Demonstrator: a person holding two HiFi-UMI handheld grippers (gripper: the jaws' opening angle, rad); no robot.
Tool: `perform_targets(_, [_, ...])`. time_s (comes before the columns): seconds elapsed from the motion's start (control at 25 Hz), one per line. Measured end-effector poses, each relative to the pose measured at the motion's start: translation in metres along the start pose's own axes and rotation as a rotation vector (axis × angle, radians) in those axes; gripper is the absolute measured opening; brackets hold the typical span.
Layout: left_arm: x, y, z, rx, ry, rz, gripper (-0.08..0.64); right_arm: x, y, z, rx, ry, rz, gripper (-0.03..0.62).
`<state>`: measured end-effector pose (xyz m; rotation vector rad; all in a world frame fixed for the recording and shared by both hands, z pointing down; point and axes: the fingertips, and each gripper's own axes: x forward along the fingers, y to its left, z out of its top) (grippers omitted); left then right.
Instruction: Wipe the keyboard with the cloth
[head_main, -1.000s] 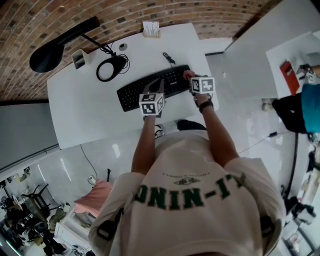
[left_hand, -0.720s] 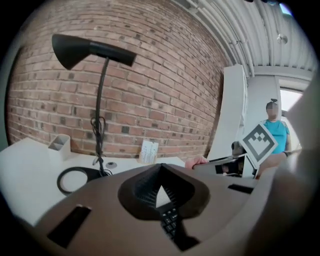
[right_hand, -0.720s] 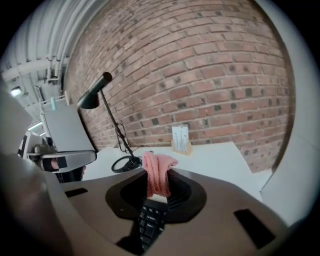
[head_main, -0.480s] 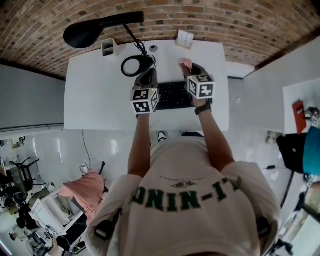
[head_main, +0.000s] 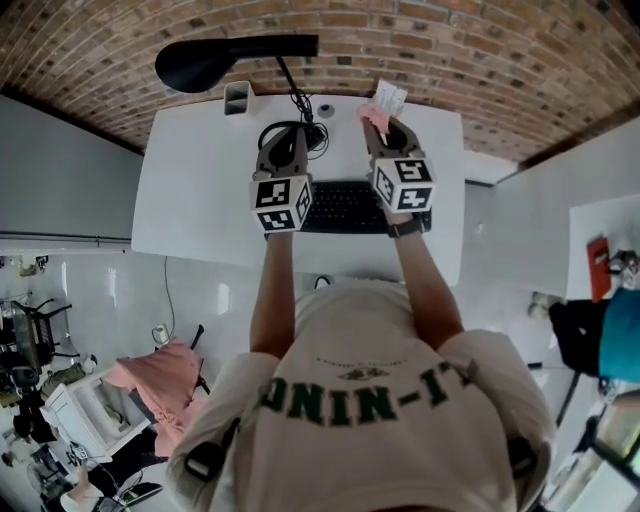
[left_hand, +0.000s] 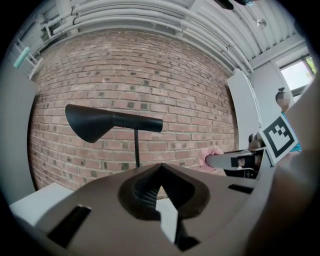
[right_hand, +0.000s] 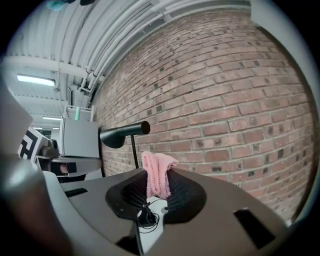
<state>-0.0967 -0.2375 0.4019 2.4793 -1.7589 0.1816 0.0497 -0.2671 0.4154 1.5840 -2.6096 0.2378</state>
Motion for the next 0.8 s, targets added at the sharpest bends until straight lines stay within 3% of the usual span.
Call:
perform_targets(0.32, [-0.008, 0.013, 0.021, 0.013, -0.054, 0.031, -0.008, -0.006, 0.011, 0.020, -0.047, -0.055, -0.015, 0.052])
perform_targets(0.6, [-0.018, 0.015, 0.022, 0.010, -0.064, 0.035, -0.008, -0.009, 0.022, 0.026, -0.089, -0.044, -0.008, 0.052])
perform_targets(0.8, [-0.039, 0.028, 0.012, -0.093, -0.033, 0.054, -0.008, -0.014, 0.044, 0.022, -0.108, -0.034, 0.025, 0.051])
